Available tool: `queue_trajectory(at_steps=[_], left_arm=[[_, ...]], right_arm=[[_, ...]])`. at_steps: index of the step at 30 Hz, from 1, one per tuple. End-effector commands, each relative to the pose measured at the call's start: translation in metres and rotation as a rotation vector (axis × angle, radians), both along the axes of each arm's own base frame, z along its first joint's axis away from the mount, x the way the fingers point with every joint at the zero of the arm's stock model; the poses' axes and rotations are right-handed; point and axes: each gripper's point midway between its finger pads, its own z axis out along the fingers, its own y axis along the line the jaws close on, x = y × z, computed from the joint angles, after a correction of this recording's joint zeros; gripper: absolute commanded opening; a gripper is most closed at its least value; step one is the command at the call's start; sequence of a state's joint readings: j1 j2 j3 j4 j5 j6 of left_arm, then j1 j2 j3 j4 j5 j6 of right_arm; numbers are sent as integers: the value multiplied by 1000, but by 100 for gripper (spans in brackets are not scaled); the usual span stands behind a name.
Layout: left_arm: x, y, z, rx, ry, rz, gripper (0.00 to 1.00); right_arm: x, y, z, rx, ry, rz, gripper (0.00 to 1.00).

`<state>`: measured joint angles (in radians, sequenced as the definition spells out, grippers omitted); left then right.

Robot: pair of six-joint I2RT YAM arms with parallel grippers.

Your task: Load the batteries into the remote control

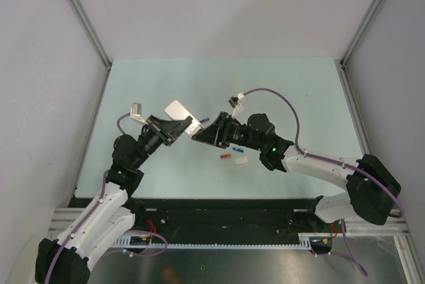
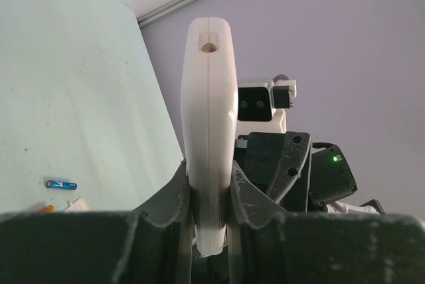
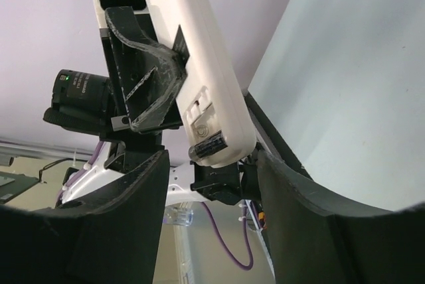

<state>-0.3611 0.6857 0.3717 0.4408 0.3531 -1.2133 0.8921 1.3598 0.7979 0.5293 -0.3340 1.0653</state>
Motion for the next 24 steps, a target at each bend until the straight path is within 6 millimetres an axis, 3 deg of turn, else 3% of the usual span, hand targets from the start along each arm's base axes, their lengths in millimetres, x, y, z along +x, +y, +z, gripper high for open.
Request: queue_trajectory(at_steps=[1, 13, 24], left_arm=[[-3, 2, 19, -22, -76, 11, 0], [-5, 2, 21, -20, -92, 13, 0], [-6, 2, 23, -18, -99, 14, 0]], right_arm=[[1, 9, 25, 49, -42, 12, 58], [7, 12, 27, 56, -23, -11, 56], [12, 11, 10, -6, 25, -43, 43]])
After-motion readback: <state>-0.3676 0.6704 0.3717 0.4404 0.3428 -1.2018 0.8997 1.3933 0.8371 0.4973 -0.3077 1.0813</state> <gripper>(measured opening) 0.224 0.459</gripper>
